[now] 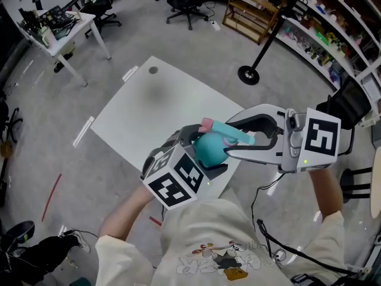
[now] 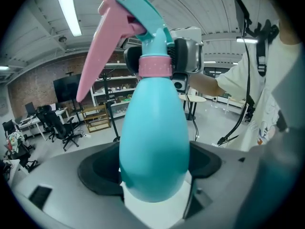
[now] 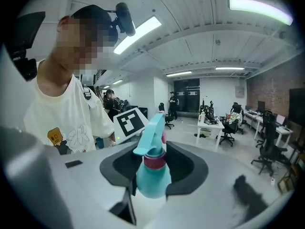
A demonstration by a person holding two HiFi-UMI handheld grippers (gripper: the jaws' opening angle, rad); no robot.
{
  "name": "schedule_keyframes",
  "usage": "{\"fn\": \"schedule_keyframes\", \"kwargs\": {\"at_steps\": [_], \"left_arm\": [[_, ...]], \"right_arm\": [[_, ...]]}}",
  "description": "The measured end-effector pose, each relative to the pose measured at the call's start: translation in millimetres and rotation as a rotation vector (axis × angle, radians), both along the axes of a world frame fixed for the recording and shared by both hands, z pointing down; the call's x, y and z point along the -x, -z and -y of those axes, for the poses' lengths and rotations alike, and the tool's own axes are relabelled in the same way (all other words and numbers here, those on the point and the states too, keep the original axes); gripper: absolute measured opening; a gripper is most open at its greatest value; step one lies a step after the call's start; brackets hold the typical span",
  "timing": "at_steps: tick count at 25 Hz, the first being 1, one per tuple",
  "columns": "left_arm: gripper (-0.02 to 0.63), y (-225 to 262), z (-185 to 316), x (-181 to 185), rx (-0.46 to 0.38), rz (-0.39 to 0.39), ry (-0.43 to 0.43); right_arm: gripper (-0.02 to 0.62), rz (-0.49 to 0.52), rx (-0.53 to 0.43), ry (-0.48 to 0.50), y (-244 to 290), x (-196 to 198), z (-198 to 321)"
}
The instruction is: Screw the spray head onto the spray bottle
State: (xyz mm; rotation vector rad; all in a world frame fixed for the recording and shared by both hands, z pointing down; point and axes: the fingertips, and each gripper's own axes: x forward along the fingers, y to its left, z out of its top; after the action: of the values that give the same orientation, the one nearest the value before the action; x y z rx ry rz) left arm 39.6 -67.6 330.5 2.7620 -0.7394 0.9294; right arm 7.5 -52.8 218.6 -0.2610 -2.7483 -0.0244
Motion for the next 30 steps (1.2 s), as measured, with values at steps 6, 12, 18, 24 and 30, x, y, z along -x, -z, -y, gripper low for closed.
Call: {"fn": "schedule_keyframes", "kwargs": {"at_steps": [6,12,18,24,30], "left_arm": [[0.405,6.4,-6.1,-3.3,0.019,-0.057,-0.033],[0.405,20.5,-24.3,-15.5,0.019,-0.168,-0.126],[0.405,29.8,-46.2,-24.5,0.055,-0.227,-0.228],[0.405,43.5,-81.4,-31.7,0.201,-0.352,-0.461],[0.405,33.6,-93.1,-35.9,0.309,-0.290,-0.537]], "right_arm": [[0.138,0.037,0.014,0.028,6.4,-1.9,-1.3],[0.137,0.151,0.146,0.110,21.1,-9.8,-16.3],[0.137,0.204,0.203,0.209,31.9,-15.0,-34.4],[0.137,0.242,0.271,0.360,41.3,-21.2,-52.3],[0.137,0.159,0.279,0.409,30.1,-25.9,-58.0]]}}
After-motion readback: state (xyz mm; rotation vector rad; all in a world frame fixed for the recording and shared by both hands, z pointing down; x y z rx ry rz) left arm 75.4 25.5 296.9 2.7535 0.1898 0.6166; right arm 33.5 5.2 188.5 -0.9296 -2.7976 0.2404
